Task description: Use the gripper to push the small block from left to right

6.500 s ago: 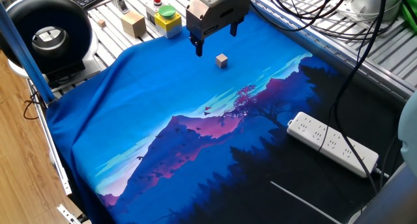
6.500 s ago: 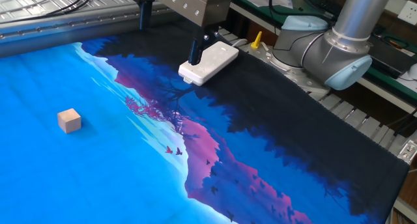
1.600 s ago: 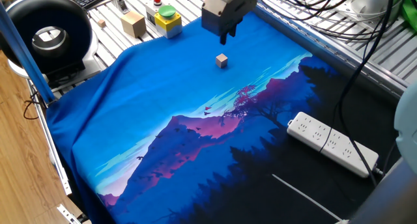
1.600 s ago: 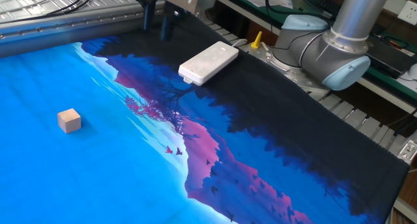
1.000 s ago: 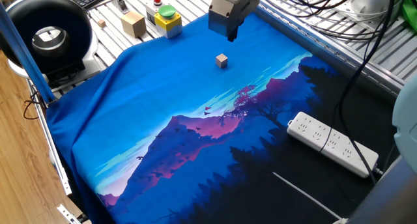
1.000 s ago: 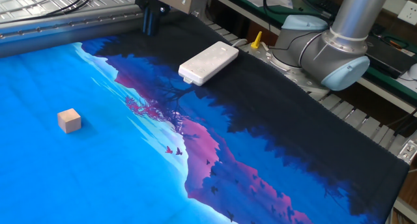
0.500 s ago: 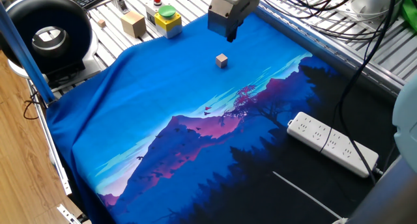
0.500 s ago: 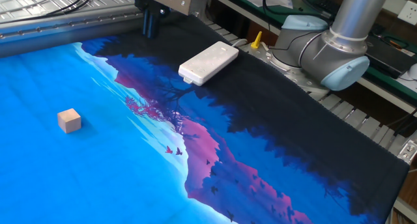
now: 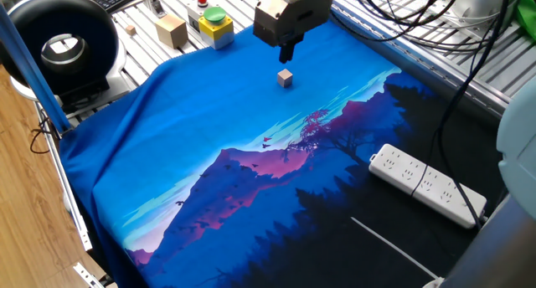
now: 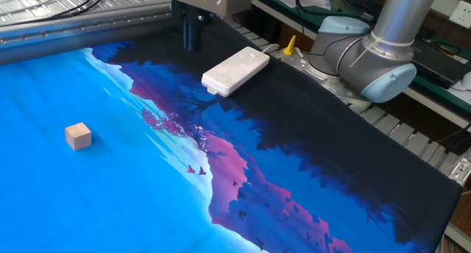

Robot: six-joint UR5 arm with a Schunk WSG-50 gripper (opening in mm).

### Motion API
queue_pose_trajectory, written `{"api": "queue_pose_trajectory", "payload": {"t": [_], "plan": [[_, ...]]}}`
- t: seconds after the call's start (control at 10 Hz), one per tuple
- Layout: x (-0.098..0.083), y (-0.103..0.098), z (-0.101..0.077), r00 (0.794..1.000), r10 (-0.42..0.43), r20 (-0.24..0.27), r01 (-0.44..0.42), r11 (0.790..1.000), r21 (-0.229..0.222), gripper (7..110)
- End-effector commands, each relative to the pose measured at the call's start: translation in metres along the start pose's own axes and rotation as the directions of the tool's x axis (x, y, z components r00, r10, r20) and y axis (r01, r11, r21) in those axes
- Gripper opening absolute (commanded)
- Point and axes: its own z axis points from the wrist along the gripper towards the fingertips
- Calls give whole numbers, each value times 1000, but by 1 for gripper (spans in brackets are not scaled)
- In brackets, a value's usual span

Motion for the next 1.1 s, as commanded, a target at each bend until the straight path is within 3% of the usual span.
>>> {"api": "queue_pose_trajectory", "payload": {"t": [0.0,0.1,0.4,0.6,0.8,1.0], "plan": [[-13,-18,-3,984,168,62,-172,983,62,7],[-18,-17,-3,981,177,82,-182,982,55,7],[-24,-16,-3,992,71,101,-76,996,54,7],[-42,-47,5,995,14,101,-18,999,38,7],[-51,-67,2,995,-17,95,12,999,48,7],[-65,-102,3,993,-73,96,67,996,59,7]]}}
